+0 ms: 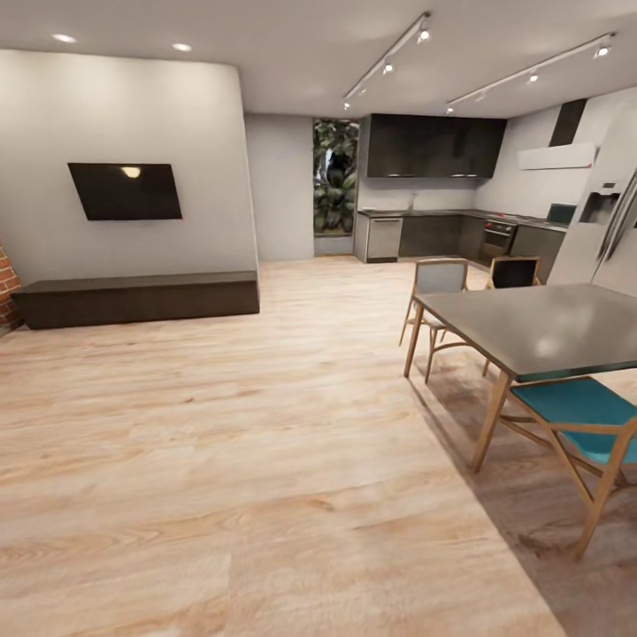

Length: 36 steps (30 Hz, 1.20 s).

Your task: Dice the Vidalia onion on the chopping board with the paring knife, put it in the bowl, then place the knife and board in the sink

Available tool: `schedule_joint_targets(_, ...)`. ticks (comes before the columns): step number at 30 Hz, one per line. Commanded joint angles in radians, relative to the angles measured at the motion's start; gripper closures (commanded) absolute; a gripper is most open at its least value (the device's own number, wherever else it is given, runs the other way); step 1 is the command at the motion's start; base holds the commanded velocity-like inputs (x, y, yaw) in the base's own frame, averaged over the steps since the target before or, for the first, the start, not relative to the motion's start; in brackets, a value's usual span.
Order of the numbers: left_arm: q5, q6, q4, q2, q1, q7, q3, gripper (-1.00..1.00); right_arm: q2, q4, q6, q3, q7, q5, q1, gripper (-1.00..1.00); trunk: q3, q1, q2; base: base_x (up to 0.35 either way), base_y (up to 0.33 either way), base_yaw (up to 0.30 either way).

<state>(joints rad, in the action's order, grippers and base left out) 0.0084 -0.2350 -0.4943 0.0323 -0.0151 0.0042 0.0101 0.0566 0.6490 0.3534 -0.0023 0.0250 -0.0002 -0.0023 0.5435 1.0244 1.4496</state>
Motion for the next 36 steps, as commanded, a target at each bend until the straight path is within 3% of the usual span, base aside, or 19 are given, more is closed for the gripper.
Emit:
schedule_joint_targets(1, 0.001, -0.001, -0.001, 0.000, 0.000, 0.000, 0.001, -1.00, 0.000, 0.000, 0.002, 0.001, 0.003, 0.000, 0.000, -1.00, 0.001, 0.001, 0.000, 0.322, 0.000, 0.000)
schedule_joint_targets(36, 0.001, -0.001, -0.001, 0.000, 0.000, 0.000, 0.001, -1.00, 0.002, 0.000, 0.004, 0.003, 0.000, 0.003, 0.000, -1.00, 0.001, 0.001, 0.000, 0.322, 0.000, 0.000)
